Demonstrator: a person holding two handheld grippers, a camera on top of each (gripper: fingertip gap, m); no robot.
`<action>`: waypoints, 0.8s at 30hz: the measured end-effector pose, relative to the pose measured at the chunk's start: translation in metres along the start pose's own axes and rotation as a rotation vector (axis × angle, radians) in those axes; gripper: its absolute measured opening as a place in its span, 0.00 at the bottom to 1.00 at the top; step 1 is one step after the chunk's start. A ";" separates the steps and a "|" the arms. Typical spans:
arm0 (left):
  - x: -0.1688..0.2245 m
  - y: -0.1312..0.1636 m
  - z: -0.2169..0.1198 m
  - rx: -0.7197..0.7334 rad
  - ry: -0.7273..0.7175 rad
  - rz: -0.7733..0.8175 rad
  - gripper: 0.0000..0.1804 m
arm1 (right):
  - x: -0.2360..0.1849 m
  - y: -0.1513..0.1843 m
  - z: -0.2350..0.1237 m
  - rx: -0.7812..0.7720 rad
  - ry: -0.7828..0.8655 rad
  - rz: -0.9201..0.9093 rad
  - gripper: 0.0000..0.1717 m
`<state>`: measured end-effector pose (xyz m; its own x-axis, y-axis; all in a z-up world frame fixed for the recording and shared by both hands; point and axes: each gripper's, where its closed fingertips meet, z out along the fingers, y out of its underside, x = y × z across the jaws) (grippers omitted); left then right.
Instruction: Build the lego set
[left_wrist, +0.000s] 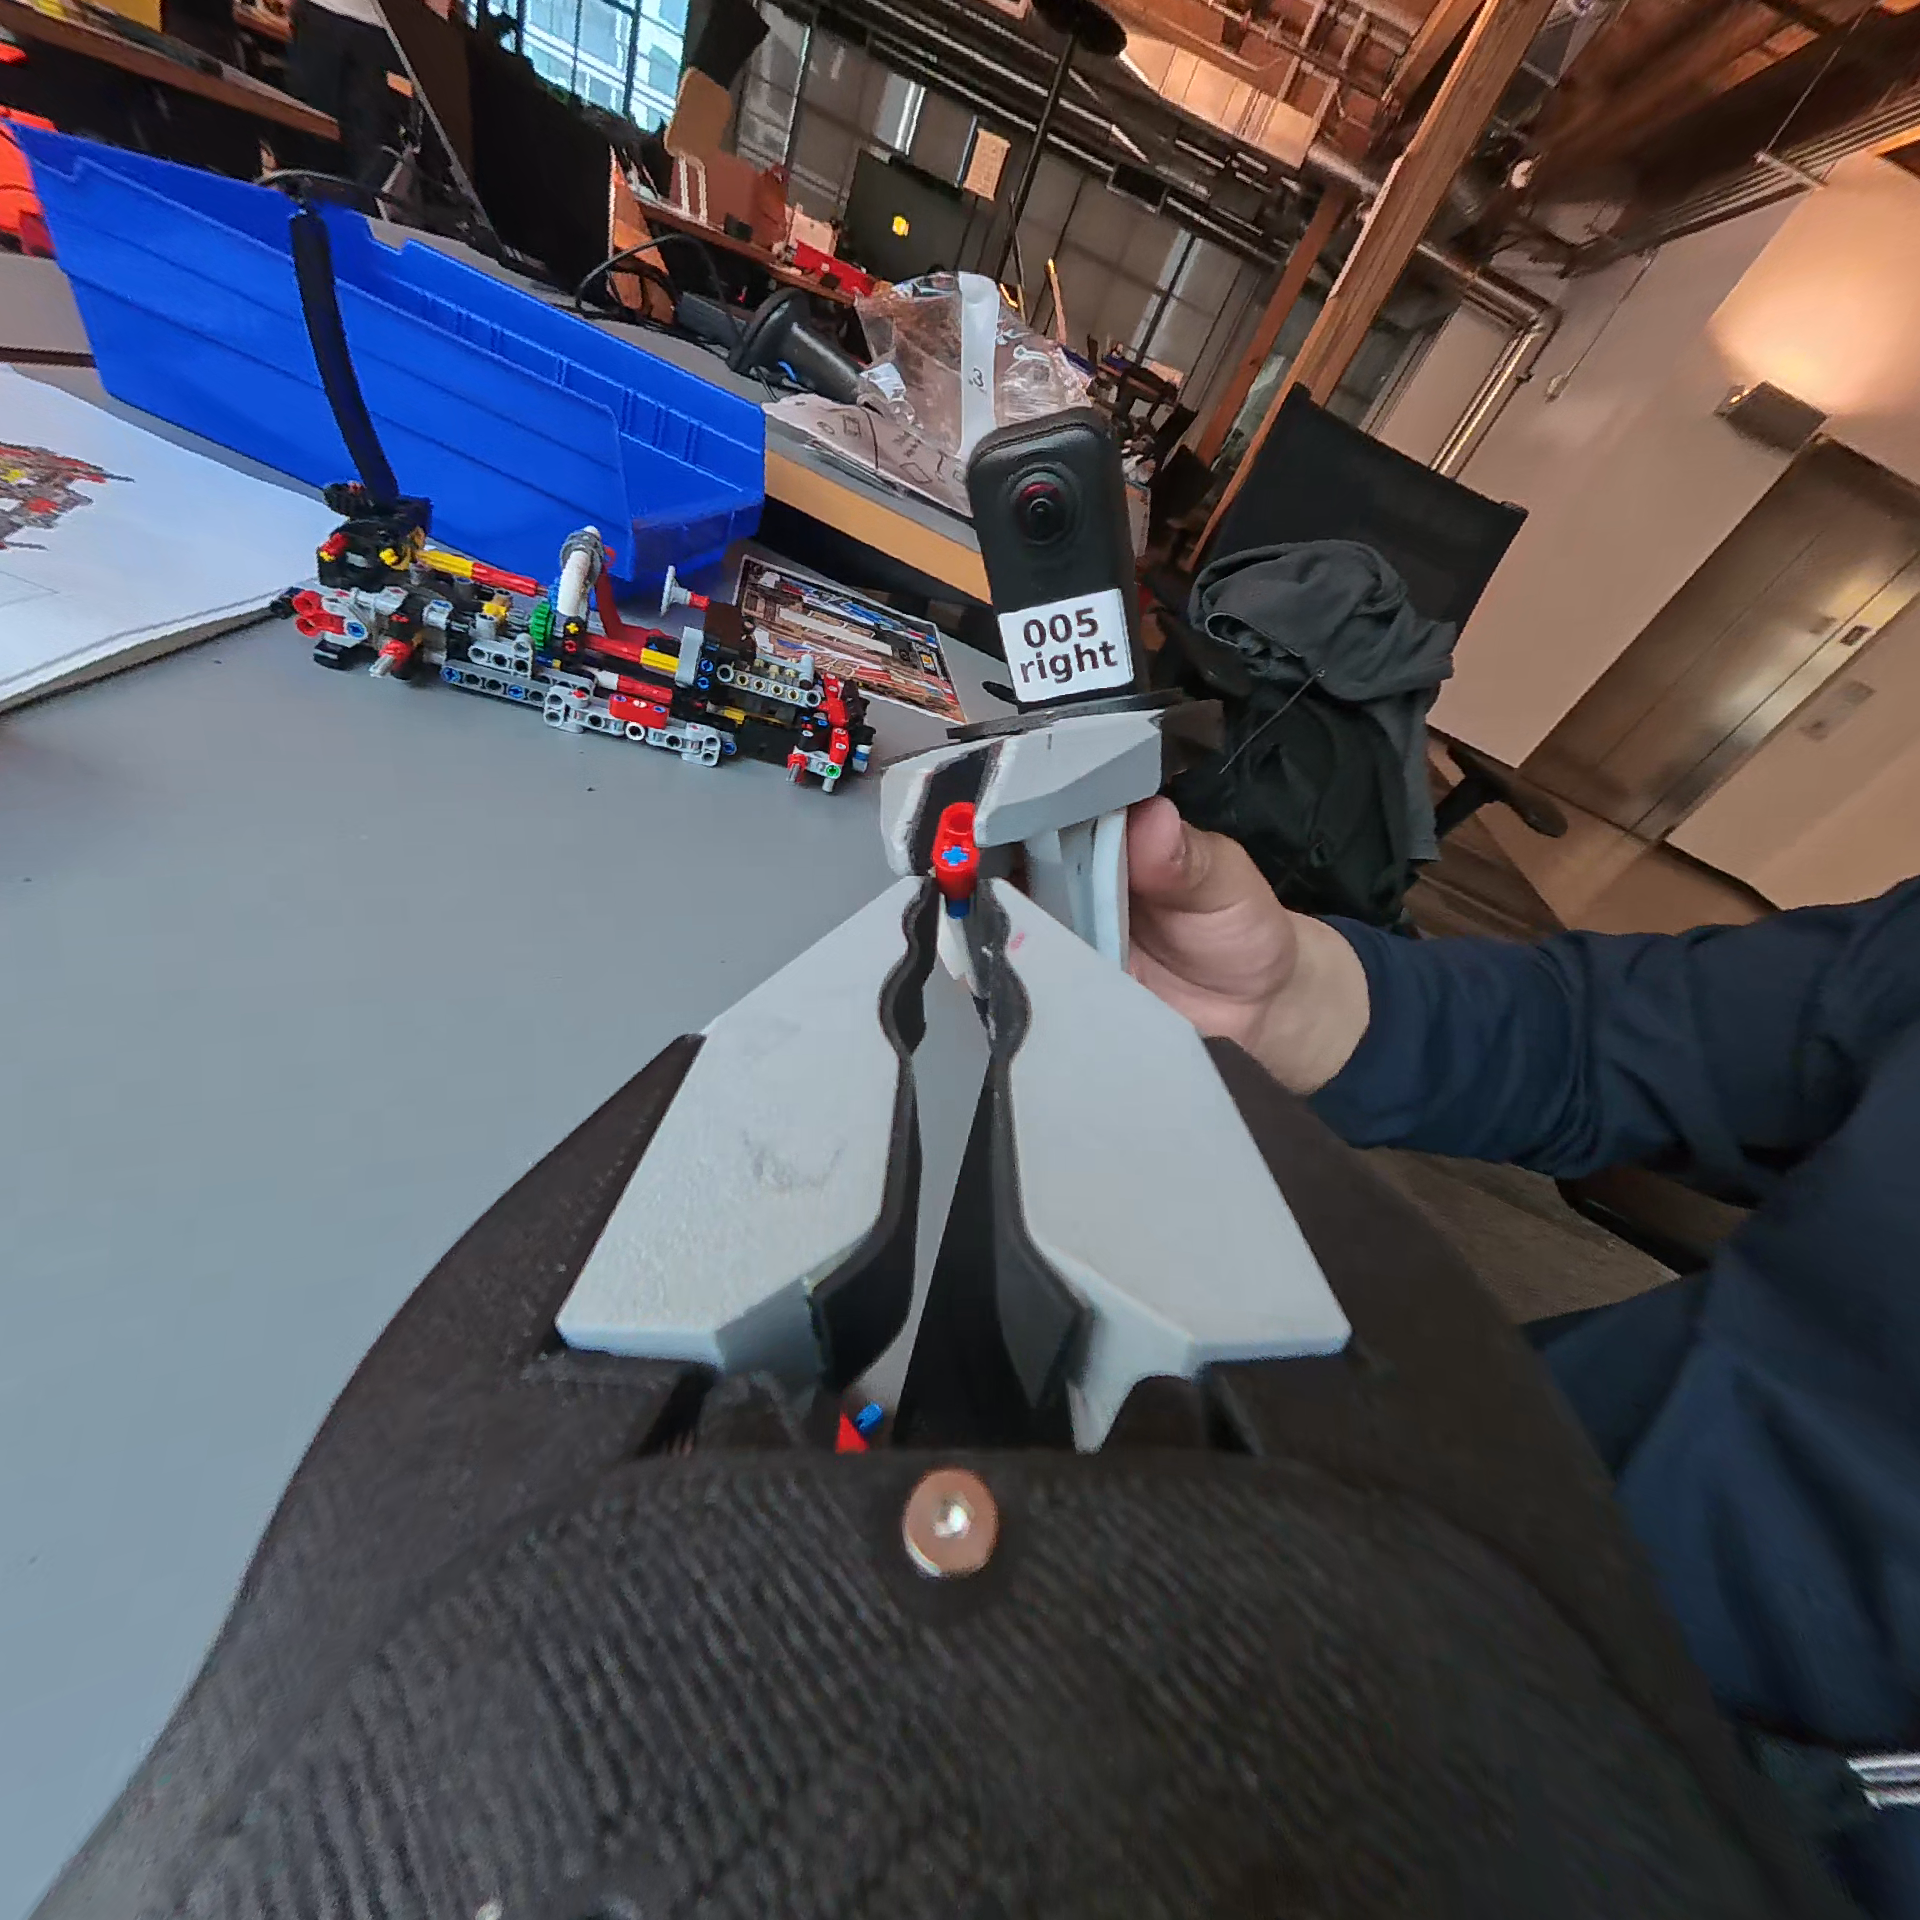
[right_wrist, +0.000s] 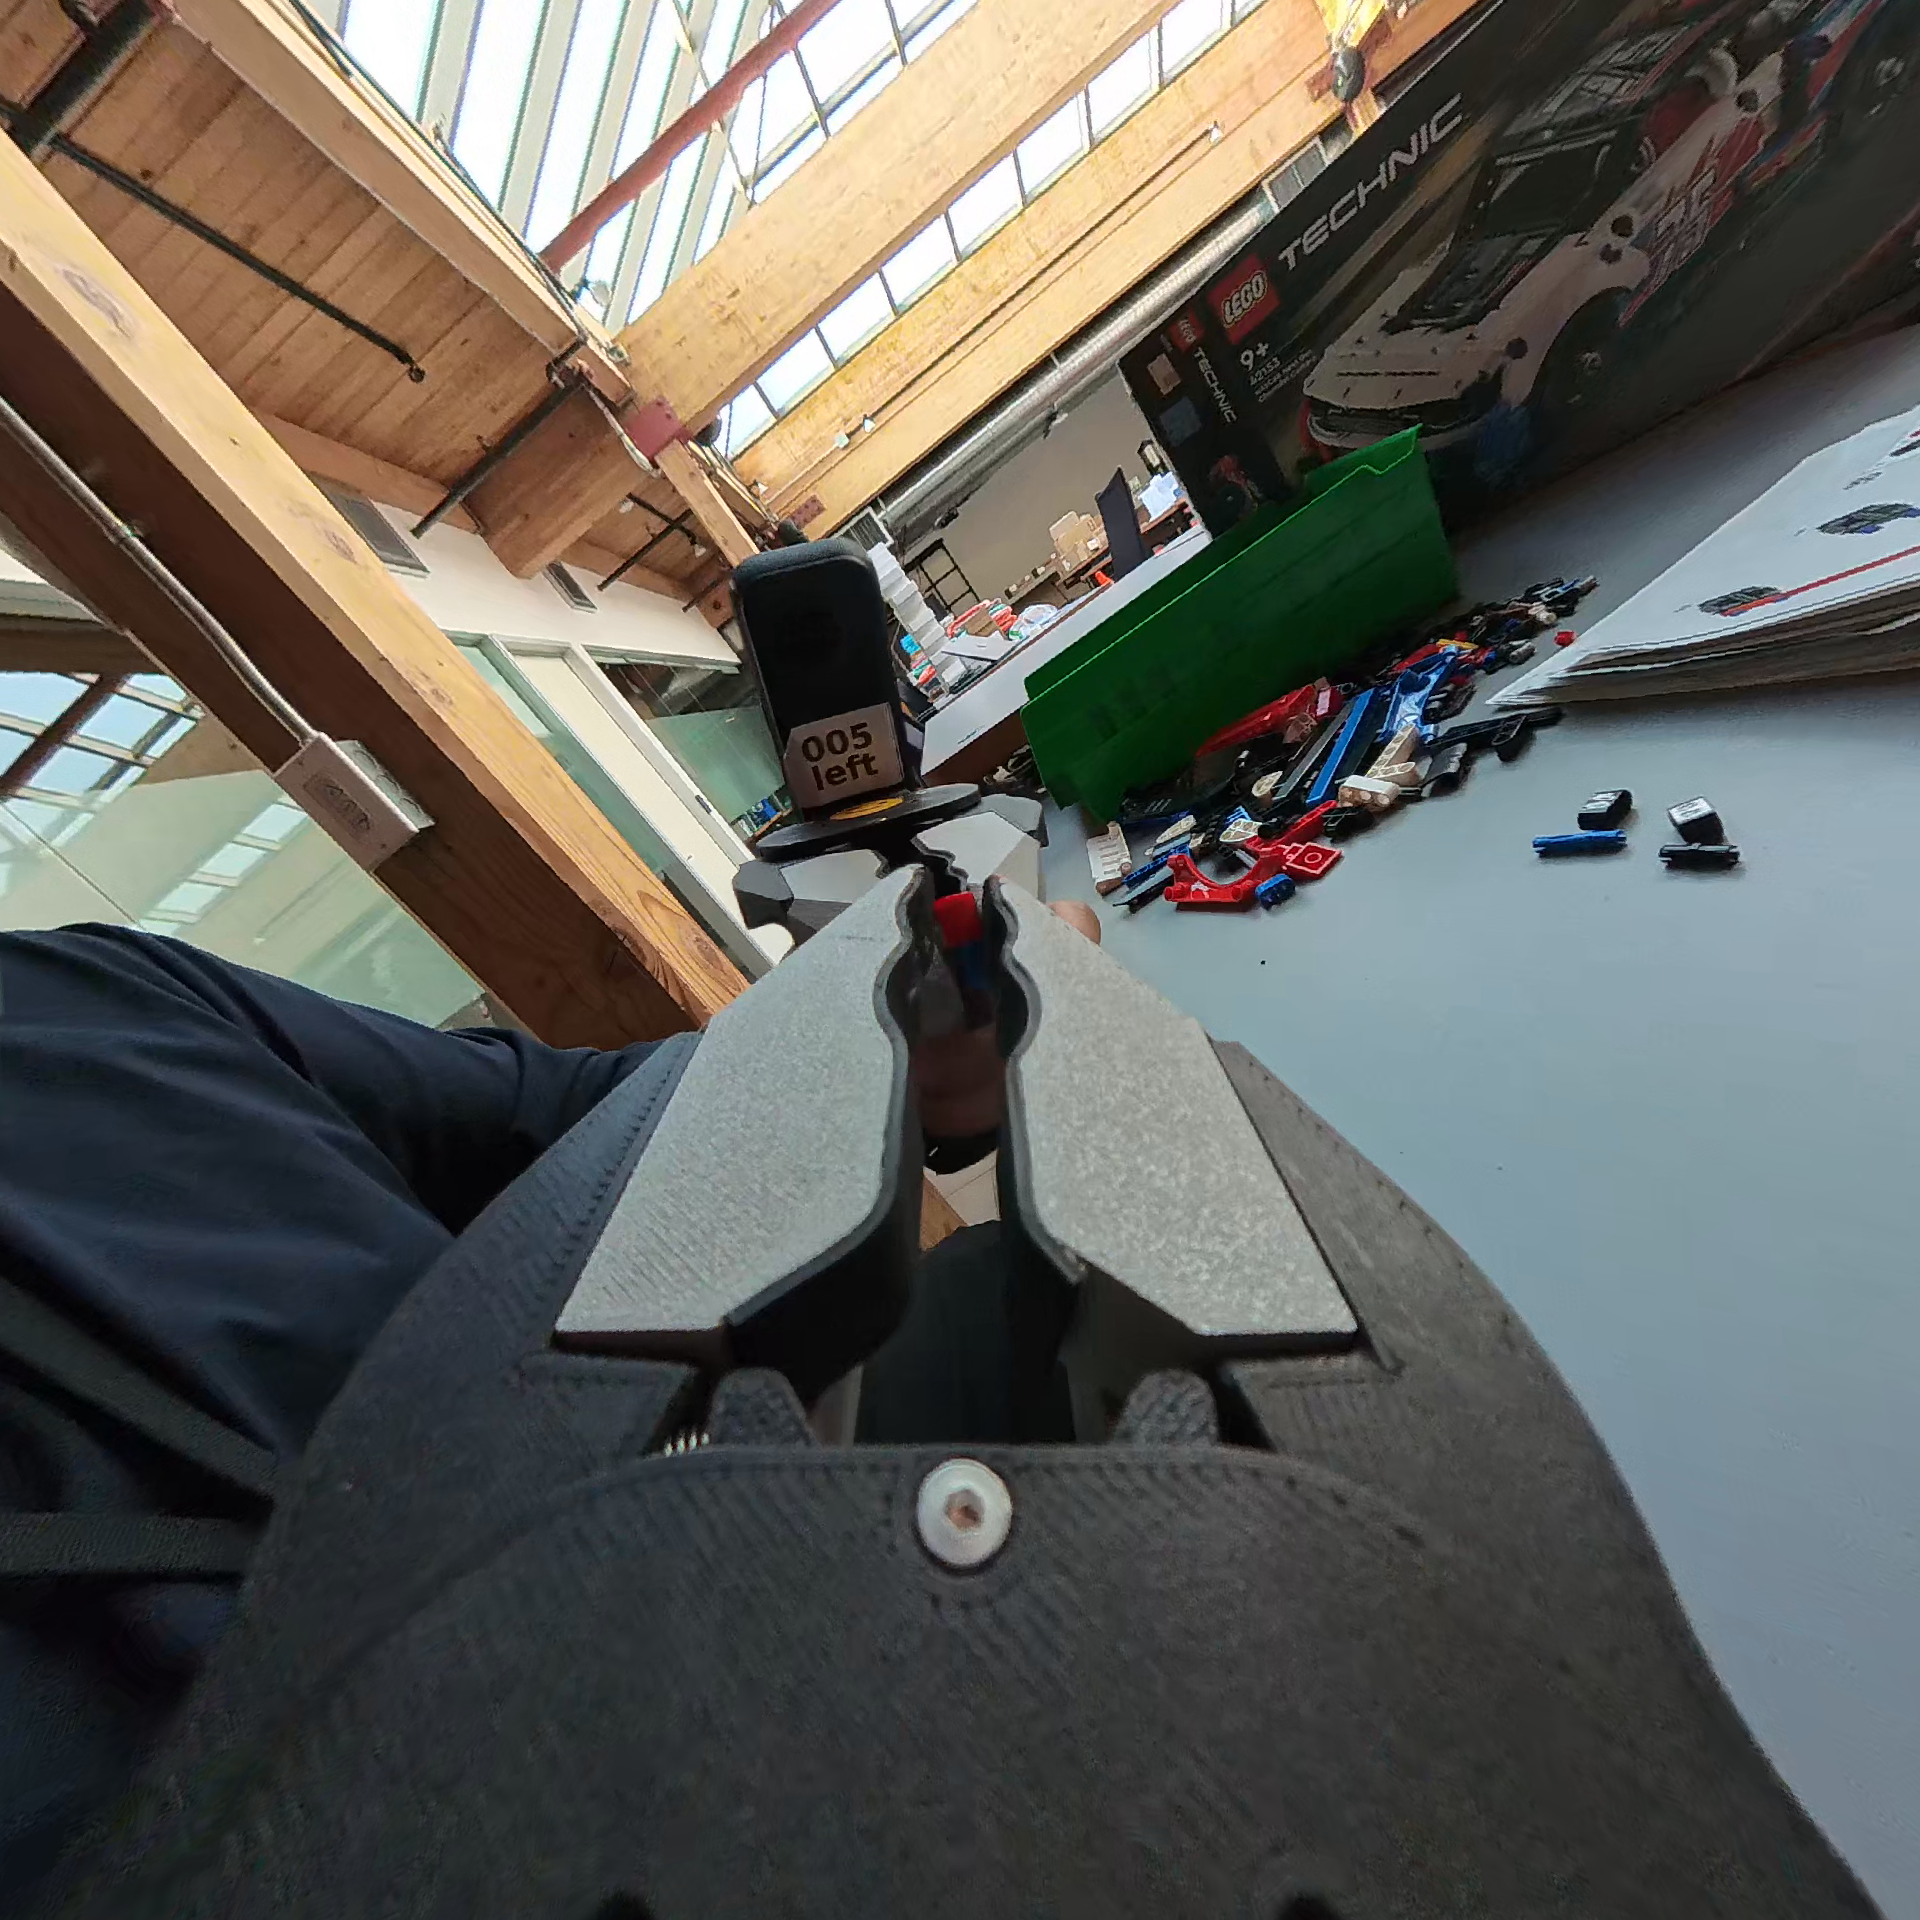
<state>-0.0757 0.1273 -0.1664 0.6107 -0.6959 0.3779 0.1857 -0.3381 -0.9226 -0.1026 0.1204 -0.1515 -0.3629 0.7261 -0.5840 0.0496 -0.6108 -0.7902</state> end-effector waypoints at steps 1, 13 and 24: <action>0.000 0.001 0.000 -0.004 0.006 -0.006 0.02 | 0.000 0.001 0.000 -0.001 0.000 -0.002 0.03; 0.018 0.040 -0.013 -0.351 0.229 0.043 0.02 | -0.007 0.023 -0.030 -0.291 -0.003 -0.323 0.09; 0.064 0.081 -0.047 -0.668 0.628 -0.007 0.02 | -0.055 0.093 -0.014 -0.705 -0.115 -0.896 0.14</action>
<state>-0.0579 0.0251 -0.2128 0.0443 -0.8430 0.5361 -0.4157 -0.5035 -0.7574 -0.0655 0.0285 -0.1954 -0.6120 0.7559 0.2326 0.2282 0.4503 -0.8632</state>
